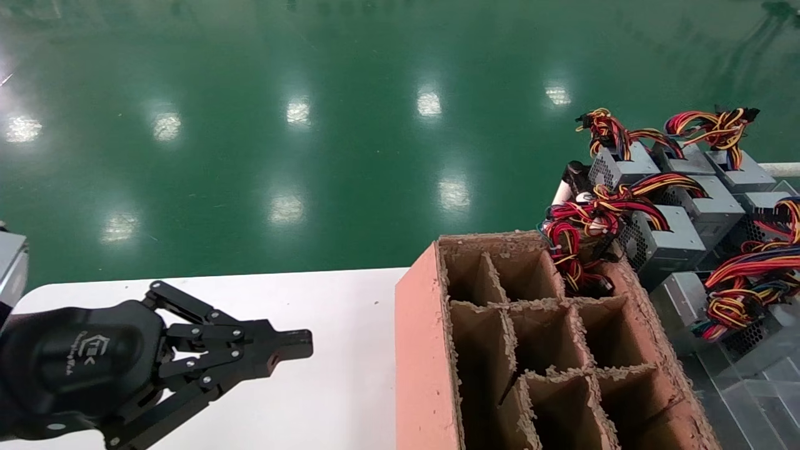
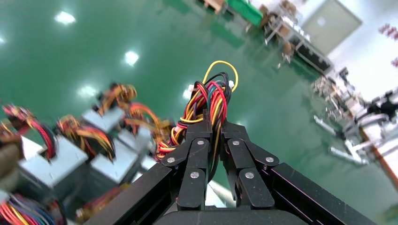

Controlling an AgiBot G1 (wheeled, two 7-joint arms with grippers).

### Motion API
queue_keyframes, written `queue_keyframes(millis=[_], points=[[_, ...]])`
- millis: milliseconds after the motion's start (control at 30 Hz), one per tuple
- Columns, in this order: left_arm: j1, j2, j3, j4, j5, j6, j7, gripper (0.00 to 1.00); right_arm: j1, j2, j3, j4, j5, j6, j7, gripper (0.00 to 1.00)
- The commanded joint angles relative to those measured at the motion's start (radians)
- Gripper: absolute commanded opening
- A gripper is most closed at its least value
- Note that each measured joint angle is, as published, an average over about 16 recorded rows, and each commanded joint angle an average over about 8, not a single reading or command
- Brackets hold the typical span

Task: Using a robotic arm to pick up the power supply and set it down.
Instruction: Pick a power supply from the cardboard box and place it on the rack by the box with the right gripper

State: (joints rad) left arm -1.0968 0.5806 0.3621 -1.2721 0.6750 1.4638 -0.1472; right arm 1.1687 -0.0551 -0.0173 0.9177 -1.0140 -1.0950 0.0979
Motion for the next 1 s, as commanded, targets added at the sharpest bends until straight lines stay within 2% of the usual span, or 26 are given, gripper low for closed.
queue_keyframes(millis=[33,233,433,567,833,1000], points=[[0.000,0.000,0.000,0.000,0.000,0.000,0.000,0.00,-0.009,-0.007,-0.002,-0.054,-0.005,-0.010,-0.033,0.00],[0.000,0.000,0.000,0.000,0.000,0.000,0.000,0.00,0.005,-0.063,-0.008,-0.163,-0.026,0.023,-0.119,0.00],[0.000,0.000,0.000,0.000,0.000,0.000,0.000,0.00,0.074,-0.120,-0.021,-0.246,-0.044,0.027,-0.175,0.00],[0.000,0.000,0.000,0.000,0.000,0.000,0.000,0.00,0.144,-0.163,-0.048,-0.297,-0.091,0.058,-0.210,0.00],[0.000,0.000,0.000,0.000,0.000,0.000,0.000,0.00,0.324,-0.284,-0.105,-0.431,-0.211,0.209,-0.268,0.00],[0.000,0.000,0.000,0.000,0.000,0.000,0.000,0.00,0.430,-0.350,-0.153,-0.508,-0.286,0.235,-0.309,0.00]])
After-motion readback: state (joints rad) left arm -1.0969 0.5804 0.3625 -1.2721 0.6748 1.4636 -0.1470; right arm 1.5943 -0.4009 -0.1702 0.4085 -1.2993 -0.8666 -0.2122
